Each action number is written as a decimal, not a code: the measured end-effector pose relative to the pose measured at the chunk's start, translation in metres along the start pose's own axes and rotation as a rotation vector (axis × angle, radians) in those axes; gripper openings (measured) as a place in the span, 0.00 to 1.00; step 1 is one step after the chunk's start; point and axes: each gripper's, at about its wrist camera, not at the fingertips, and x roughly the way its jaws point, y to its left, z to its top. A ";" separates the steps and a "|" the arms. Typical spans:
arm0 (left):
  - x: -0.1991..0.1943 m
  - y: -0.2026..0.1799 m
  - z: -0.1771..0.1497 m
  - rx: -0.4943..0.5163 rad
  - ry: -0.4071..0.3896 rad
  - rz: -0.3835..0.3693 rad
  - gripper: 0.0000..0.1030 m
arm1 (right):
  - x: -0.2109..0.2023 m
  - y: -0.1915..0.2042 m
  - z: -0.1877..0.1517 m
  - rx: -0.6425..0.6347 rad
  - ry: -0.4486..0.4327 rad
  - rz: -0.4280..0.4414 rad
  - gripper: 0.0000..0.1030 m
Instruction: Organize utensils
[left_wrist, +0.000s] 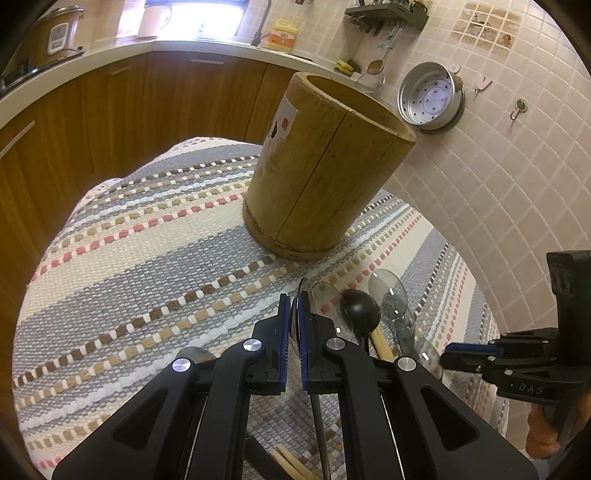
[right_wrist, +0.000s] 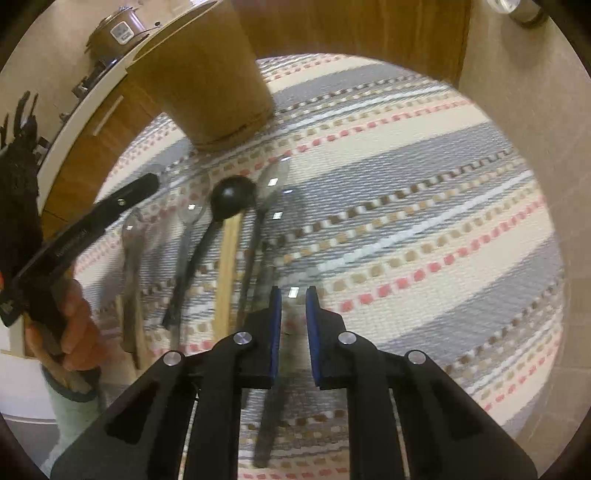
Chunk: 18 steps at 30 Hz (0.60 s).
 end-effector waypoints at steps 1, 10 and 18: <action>0.000 0.000 0.000 0.000 0.000 0.000 0.03 | 0.000 -0.007 -0.001 0.015 0.014 0.014 0.30; -0.002 0.000 0.000 0.001 -0.012 -0.007 0.03 | -0.013 -0.001 0.028 -0.017 -0.050 0.044 0.48; -0.003 0.003 0.002 -0.012 -0.013 -0.001 0.03 | 0.003 -0.007 0.068 0.015 -0.063 0.096 0.47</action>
